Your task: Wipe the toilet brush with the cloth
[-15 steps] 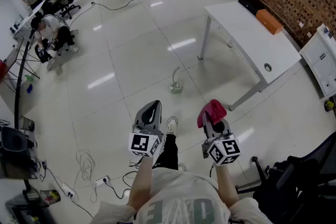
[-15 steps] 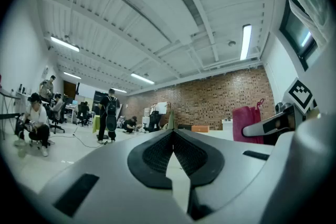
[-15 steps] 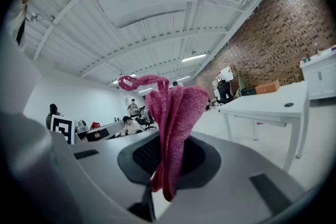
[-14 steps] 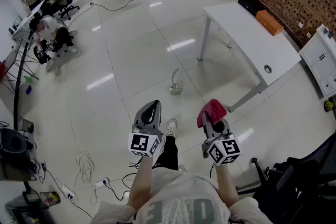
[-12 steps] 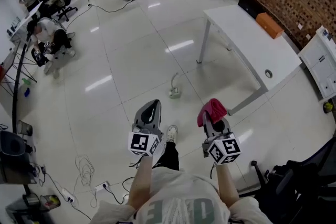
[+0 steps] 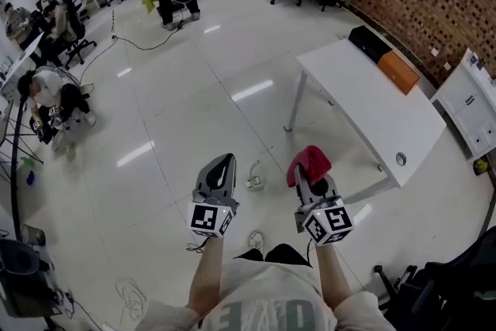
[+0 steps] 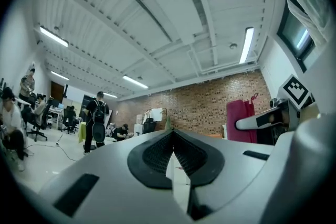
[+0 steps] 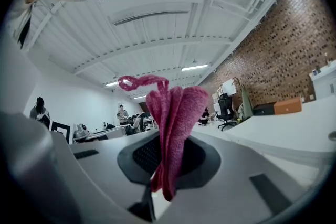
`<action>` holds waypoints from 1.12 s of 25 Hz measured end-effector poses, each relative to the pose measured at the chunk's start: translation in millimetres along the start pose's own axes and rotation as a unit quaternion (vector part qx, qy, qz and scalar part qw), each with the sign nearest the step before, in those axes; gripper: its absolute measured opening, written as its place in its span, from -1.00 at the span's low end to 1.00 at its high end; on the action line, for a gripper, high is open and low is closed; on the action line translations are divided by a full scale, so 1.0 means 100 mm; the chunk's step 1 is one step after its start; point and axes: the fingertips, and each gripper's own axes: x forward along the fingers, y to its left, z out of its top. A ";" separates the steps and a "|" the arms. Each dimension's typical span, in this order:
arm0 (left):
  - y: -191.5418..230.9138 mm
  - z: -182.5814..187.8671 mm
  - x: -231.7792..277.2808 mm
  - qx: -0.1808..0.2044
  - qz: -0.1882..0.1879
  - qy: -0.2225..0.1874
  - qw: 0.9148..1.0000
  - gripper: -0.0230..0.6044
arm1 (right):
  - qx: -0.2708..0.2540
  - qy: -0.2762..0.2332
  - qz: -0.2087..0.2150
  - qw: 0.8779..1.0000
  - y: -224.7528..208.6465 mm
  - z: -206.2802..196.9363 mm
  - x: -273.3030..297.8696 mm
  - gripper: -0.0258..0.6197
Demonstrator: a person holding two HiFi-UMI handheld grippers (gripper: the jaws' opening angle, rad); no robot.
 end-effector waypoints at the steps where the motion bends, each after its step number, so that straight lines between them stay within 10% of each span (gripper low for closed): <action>1: 0.05 -0.02 0.09 -0.003 -0.001 0.001 1.000 -0.92 | -0.002 -0.001 0.003 1.000 -0.02 0.03 0.10 -0.83; 21: 0.32 -0.25 0.72 -0.005 0.003 0.030 1.000 -0.92 | -0.003 0.004 0.030 1.000 -0.54 0.21 0.96 -0.83; 28: 0.40 -1.54 0.68 0.002 0.000 0.019 1.000 -0.92 | -0.020 -0.024 0.050 0.998 -0.91 -0.91 1.21 -0.83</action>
